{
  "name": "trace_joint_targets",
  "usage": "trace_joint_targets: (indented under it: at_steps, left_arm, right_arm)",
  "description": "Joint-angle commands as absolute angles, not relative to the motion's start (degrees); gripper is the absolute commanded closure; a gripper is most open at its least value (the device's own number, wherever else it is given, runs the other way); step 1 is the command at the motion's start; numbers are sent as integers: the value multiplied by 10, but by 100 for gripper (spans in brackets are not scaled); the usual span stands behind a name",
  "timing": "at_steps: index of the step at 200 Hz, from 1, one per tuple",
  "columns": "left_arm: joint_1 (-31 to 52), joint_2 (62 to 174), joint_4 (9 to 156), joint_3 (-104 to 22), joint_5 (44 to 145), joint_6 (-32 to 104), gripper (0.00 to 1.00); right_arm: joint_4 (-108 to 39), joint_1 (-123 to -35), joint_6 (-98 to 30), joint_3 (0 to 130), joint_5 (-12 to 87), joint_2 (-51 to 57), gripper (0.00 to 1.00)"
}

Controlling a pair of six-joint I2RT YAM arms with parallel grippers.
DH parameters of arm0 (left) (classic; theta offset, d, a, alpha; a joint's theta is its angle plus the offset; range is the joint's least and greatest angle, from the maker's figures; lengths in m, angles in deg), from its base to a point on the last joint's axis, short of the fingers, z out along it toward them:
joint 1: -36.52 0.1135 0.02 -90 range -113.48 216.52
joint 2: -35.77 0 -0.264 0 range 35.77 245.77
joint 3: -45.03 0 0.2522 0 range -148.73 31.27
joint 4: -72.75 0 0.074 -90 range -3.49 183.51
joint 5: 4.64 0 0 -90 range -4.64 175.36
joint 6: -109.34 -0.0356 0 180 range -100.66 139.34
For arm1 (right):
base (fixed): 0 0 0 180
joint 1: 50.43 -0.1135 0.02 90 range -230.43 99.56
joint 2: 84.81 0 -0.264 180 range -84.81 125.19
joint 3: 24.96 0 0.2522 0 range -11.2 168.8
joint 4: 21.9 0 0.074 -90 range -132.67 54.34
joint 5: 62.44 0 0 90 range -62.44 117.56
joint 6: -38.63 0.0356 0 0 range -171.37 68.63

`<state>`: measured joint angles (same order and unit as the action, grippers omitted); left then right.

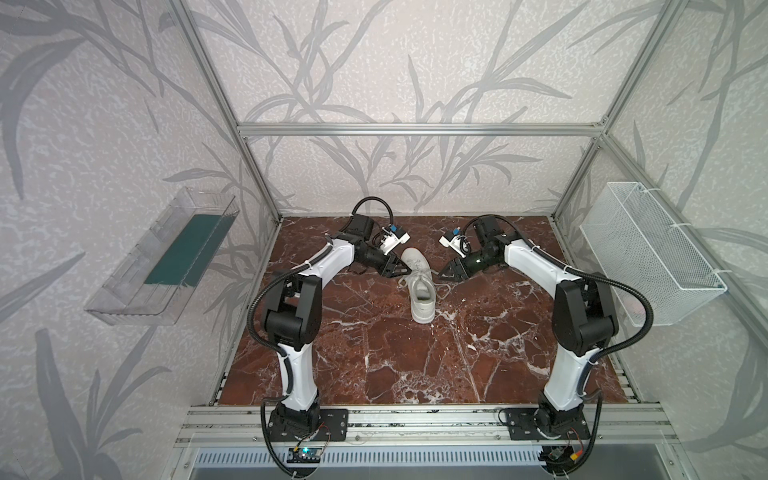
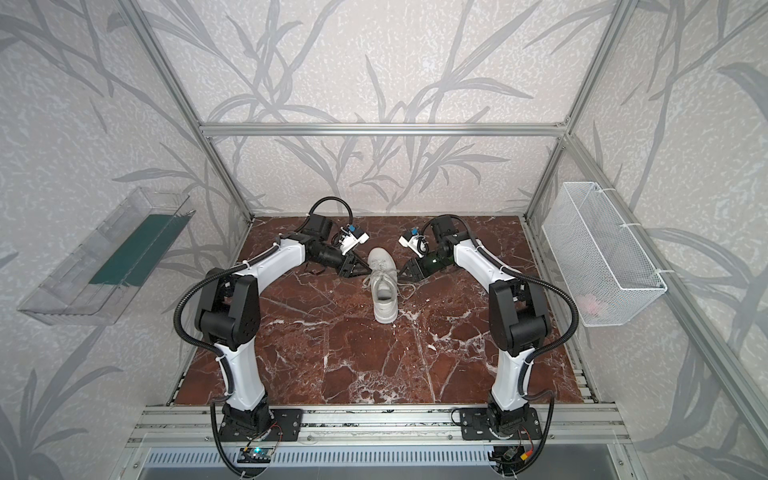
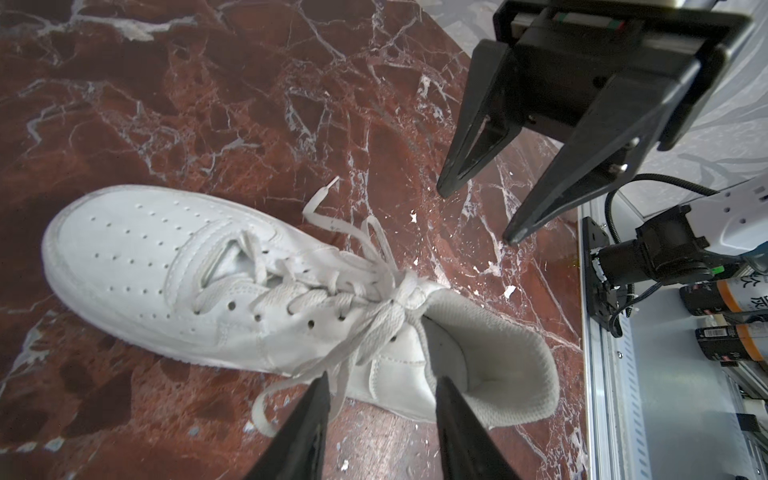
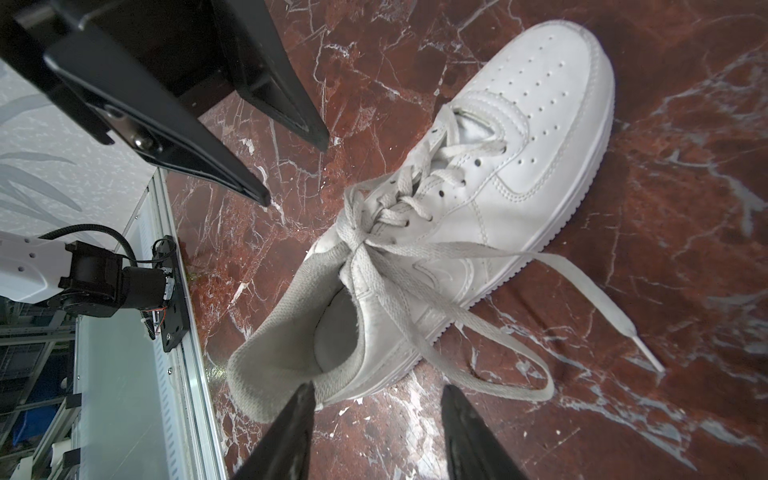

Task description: Tie the shoes

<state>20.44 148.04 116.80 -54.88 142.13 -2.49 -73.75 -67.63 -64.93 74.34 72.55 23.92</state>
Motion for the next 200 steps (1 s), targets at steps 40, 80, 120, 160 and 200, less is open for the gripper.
trace_joint_targets:
  at_steps: [40, 80, 120, 160, 200]
  left_arm:
    - [194, 1503, 1193, -586, 1448, -14, 55]
    - [189, 1509, 1236, -587, 1440, -40, 55]
    - [187, 1517, 1230, -598, 1440, -40, 55]
    - [183, 1535, 1243, -618, 1441, -46, 55]
    - [181, 1542, 1254, -626, 1440, -53, 55]
  right_arm:
    - [-759, -679, -663, 769, 729, 250, 51]
    - [-756, -680, -662, 770, 731, 254, 52]
    - [-755, -681, -662, 772, 734, 258, 53]
    - [-761, -681, -666, 773, 733, 258, 54]
    - [-762, -681, -664, 773, 733, 259, 55]
